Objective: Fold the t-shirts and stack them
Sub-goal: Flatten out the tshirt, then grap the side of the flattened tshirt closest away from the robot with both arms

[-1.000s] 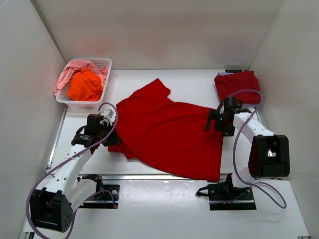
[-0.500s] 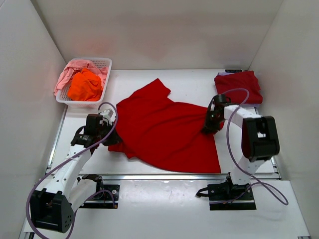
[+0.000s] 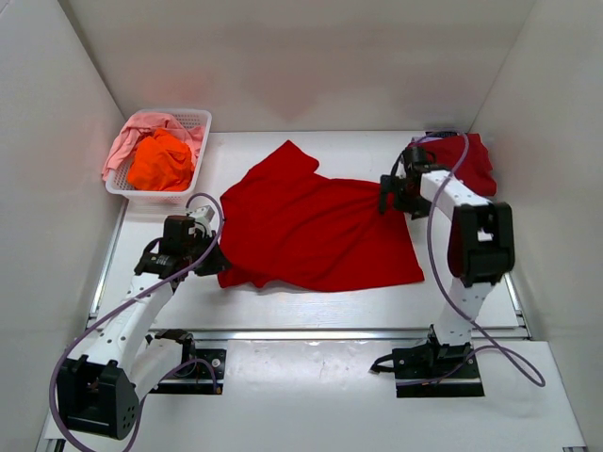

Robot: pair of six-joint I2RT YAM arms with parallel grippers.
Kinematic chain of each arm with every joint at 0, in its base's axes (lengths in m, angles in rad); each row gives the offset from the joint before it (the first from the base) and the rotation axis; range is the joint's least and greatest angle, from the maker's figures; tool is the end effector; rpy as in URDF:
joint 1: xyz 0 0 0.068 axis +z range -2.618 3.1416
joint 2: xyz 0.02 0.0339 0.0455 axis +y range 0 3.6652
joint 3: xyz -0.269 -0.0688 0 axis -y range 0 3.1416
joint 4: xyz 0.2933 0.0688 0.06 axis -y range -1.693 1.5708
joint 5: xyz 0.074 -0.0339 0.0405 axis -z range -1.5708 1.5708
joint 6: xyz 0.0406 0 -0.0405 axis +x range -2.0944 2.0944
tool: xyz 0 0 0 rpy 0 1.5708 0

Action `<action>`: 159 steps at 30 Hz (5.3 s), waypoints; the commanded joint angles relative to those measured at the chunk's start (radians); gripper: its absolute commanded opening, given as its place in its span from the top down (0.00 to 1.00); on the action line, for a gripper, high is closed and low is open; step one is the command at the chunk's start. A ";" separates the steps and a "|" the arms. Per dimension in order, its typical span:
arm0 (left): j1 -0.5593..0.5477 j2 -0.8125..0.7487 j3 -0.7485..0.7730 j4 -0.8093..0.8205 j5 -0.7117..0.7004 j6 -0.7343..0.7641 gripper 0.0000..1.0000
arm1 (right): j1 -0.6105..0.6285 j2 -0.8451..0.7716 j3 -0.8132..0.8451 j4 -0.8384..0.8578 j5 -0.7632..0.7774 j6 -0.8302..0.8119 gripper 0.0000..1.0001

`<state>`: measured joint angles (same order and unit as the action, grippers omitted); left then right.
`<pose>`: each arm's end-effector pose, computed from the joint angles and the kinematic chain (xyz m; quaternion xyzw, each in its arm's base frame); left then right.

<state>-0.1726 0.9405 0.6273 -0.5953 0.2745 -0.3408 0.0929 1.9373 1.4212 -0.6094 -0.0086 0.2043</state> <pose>0.2232 -0.0501 0.2084 -0.0344 0.9372 -0.2069 0.2787 0.4485 0.0421 0.1687 0.0533 0.9738 0.0368 0.2178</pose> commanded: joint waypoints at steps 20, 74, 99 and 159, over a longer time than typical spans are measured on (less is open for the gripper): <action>-0.030 -0.042 -0.026 0.032 0.025 -0.010 1.00 | -0.137 -0.566 -0.677 0.023 -0.040 0.092 0.34; 0.119 0.607 1.228 -0.072 0.107 0.009 1.00 | -0.210 -0.474 0.301 -0.110 -0.478 0.099 1.00; 0.093 0.178 0.571 0.121 0.134 -0.055 1.00 | -0.256 -0.615 -0.149 0.066 -0.541 0.047 1.00; 0.108 0.267 0.123 0.195 -0.103 -0.006 1.00 | -0.312 -0.508 -0.637 0.039 -0.412 0.043 1.00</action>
<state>-0.0643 1.2030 0.7284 -0.4431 0.2066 -0.3645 -0.2291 1.4342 0.7387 -0.6186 -0.4232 0.2626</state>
